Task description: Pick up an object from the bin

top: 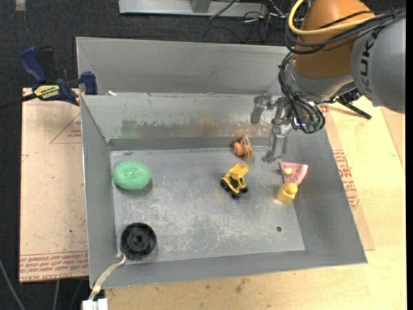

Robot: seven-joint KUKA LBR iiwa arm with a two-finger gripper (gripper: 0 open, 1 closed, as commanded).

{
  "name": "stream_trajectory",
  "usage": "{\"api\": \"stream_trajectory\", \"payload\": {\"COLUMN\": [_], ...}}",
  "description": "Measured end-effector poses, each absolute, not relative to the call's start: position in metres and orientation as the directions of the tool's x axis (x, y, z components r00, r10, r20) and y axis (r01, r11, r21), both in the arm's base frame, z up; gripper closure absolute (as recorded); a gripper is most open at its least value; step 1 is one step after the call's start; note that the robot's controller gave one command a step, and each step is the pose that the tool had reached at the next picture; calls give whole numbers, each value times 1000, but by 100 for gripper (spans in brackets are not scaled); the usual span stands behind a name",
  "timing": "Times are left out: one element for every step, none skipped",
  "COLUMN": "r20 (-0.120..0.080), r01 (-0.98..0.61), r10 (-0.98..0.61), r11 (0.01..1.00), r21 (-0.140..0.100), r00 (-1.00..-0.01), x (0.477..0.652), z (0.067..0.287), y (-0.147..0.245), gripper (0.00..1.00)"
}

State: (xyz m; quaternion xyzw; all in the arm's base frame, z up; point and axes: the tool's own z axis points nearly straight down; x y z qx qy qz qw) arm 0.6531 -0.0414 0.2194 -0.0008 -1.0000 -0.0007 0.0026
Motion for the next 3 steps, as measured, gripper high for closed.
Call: {"api": "stream_trajectory", "payload": {"r20": [-3,-8,-2], "r01": [1,-20,105], "r10": [1,-20,105], "r11": [1000,1000,995], "r21": [1,0,1], "r00": [-1000,-1000,-995], "x": [654,642,643], "z": [225,171,129], "y": [-41,-55,-37], "gripper": [0,0,0]}}
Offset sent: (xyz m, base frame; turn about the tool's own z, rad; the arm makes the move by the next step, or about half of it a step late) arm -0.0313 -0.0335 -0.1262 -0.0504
